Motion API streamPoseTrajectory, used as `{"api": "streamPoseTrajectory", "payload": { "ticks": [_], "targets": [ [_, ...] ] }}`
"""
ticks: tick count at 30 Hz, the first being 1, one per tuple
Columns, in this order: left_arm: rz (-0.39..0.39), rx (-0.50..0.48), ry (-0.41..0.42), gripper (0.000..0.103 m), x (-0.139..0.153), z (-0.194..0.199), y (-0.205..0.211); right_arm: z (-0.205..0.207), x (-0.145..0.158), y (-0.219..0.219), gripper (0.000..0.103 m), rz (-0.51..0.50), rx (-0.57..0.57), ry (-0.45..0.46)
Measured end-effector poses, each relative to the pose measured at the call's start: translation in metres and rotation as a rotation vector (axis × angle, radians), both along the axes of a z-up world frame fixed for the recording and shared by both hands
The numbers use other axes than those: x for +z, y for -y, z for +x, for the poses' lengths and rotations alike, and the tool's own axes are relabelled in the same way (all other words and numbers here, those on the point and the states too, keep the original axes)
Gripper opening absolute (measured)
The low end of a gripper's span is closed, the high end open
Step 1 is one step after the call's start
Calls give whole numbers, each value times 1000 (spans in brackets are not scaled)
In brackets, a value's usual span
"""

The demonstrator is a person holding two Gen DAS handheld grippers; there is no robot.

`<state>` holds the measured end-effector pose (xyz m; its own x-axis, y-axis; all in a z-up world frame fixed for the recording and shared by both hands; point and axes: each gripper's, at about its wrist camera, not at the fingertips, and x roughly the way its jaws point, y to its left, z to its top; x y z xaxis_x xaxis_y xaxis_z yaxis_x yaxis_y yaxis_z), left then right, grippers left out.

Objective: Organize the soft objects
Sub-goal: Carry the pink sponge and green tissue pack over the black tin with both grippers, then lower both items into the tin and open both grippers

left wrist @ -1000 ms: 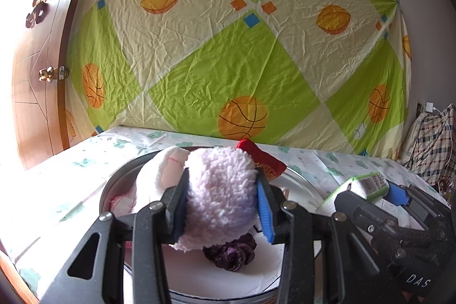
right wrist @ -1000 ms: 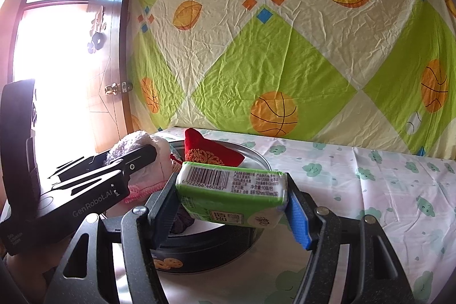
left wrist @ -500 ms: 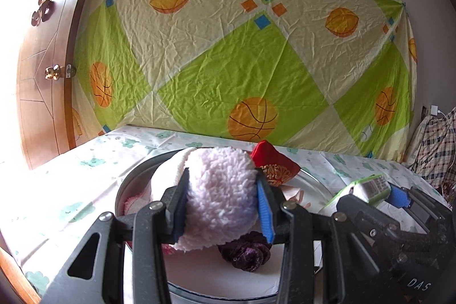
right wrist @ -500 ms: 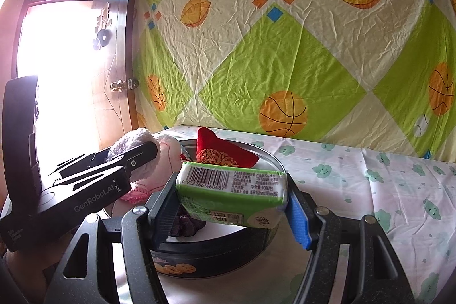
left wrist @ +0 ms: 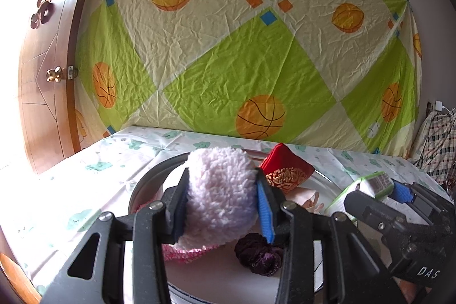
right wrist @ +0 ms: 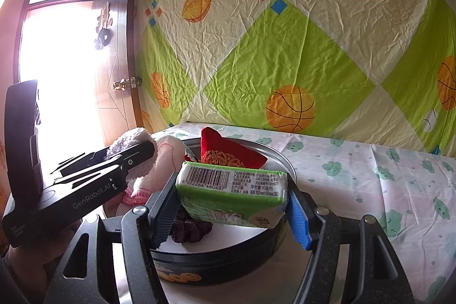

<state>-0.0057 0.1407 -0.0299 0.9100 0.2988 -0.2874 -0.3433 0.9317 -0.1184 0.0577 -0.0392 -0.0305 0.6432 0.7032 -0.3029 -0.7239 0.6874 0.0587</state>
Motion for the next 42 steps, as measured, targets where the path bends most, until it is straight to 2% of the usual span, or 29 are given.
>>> {"api": "streamPoseTrajectory", "payload": {
  "ticks": [13, 22, 34, 42],
  "targets": [
    [10, -39, -60, 40, 16, 17, -12, 23, 33, -13, 69, -4, 14, 6],
    [-14, -94, -131, 40, 17, 33, -19, 46, 46, -31, 69, -29, 37, -57],
    [22, -117, -218, 42, 12, 48, -16, 83, 34, -58, 69, -127, 32, -214],
    [25, -124, -271, 44, 2, 61, -17, 99, 18, -63, 69, -186, 7, -271]
  ]
}}
